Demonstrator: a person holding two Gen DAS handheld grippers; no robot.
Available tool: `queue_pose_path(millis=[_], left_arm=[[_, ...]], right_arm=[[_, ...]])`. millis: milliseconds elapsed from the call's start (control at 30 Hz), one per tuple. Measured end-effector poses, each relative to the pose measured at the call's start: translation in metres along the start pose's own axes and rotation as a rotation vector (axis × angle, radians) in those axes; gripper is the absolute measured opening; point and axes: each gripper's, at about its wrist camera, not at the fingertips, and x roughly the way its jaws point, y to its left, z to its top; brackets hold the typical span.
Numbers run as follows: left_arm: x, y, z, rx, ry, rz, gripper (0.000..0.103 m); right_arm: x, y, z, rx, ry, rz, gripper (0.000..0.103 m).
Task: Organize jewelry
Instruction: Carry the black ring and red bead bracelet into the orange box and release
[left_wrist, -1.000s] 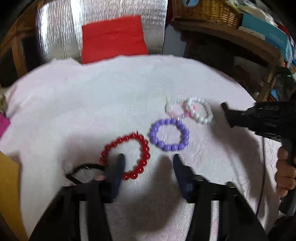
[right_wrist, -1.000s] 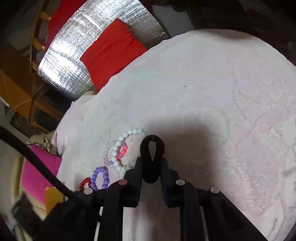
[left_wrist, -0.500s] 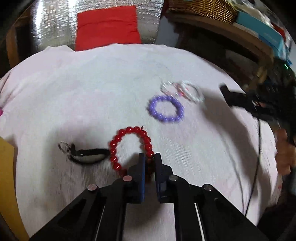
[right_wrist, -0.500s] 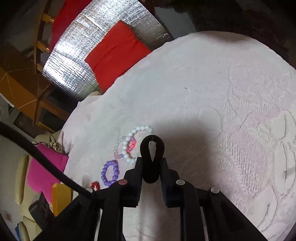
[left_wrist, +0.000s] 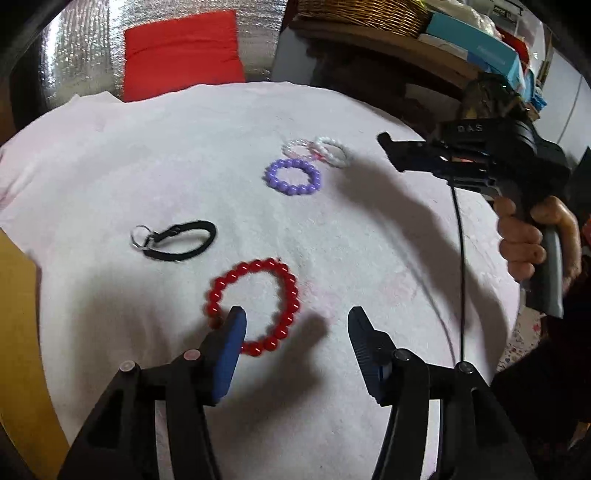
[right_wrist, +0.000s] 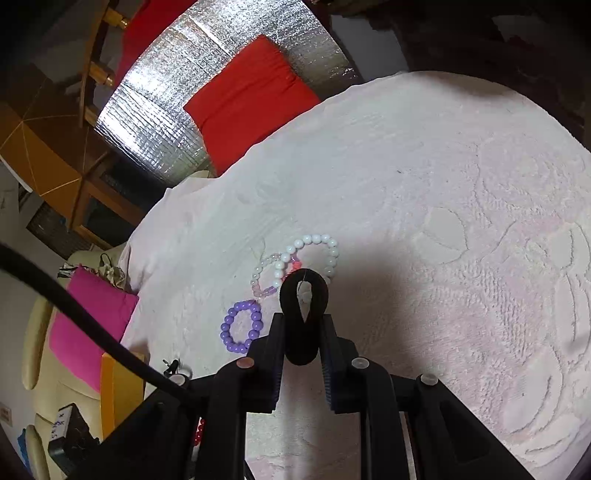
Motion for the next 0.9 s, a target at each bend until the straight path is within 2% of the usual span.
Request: queue_pose_path(millis=[133,233,300,333,400,500,600,900], left_arm=[[0.010,-0.007,0.003,0.022,0.012,0.029,0.058],[0.021,-0.013,0.000,0.052,0.050,0.062,0.045],[0.022,-0.016,0.003,0.066,0.041,0.066,0.029],[0.021,-0.012,0.004,0.037,0.041,0.054,0.012],[0.020,-0.002,0.005,-0.020,0.040,0.022,0.010],[0.012,-0.001,0.007,-0.034,0.015,0.037,0.010],[-0.008,0.005,0.008,-0.082,-0.044,0.033,0.009],[-0.101,0.012,0.018,-0.158,-0.326,0.029,0.009]], right_arm=[[0.002,0.005,-0.001,0.002,0.003,0.005,0.019],[0.006,0.014,-0.003,-0.009,0.009,0.011,0.019],[0.006,0.020,-0.004,-0.026,0.005,0.008,0.019],[0.006,0.023,-0.005,-0.032,0.004,0.010,0.019],[0.005,0.028,-0.006,-0.042,0.001,0.017,0.019],[0.003,0.036,-0.008,-0.067,-0.010,0.020,0.019],[0.001,0.047,-0.011,-0.099,-0.018,0.039,0.019],[0.007,0.107,-0.036,-0.252,-0.016,0.148,0.019]])
